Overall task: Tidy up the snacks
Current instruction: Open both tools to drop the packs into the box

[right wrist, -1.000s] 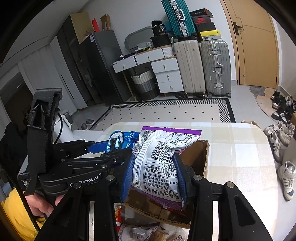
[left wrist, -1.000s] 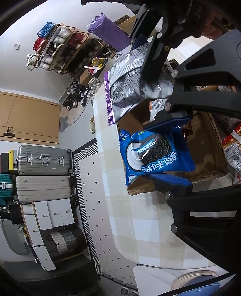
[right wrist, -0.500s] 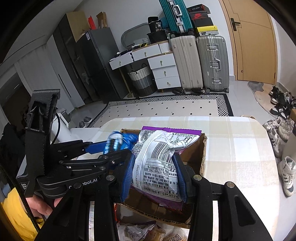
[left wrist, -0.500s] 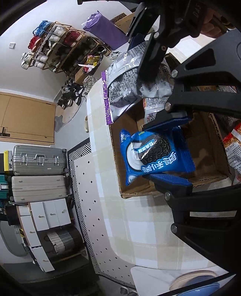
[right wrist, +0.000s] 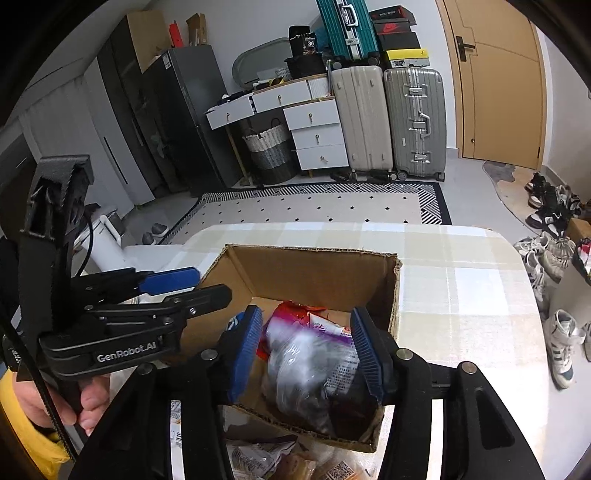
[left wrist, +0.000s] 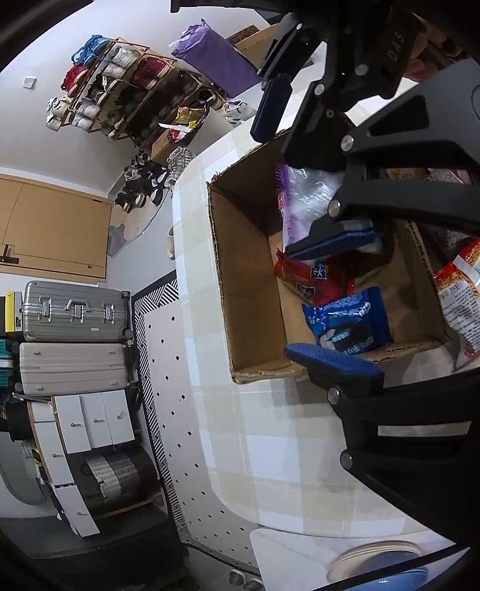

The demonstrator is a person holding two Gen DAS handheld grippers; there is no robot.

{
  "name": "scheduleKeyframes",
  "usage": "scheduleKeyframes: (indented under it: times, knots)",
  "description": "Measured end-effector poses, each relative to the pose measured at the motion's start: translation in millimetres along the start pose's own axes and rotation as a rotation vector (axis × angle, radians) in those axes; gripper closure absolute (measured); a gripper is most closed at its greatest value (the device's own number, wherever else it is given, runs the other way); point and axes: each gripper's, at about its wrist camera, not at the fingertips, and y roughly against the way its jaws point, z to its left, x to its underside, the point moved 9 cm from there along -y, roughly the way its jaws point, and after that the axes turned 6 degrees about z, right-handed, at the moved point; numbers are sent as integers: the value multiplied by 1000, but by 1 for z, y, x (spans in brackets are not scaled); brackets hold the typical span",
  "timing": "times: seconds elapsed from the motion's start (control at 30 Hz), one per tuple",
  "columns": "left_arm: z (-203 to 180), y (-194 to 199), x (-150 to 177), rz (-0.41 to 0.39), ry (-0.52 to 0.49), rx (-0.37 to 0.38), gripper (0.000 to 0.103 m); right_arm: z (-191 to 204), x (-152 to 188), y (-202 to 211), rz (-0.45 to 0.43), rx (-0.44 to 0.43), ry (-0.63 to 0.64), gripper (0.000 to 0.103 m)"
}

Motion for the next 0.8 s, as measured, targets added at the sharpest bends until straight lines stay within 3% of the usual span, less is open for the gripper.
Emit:
scheduleKeyframes:
  times: [0.3,0.4,0.47,0.53,0.6,0.67,0.8]
  knots:
    - [-1,51,33,-58,34,17,42,4,4,44,-68,-17,-21,51]
    - [-6,75,46,-85,34,6,40,13,7,70,-108,-21,-8,43]
    - [-8,94,55,-107,44,4,30,19,10,91,-140,-29,-4,40]
    - [-13,117,61,-148,39,-6,26,29,13,112,-167,-38,6,40]
    - [-20,142,68,-190,19,-28,26,40,18,134,-196,-43,25,36]
    - [-30,165,75,-216,6,-33,25,49,24,154,-224,-44,40,25]
    - [-45,212,97,-264,3,-18,22,70,41,194,-278,-51,67,20]
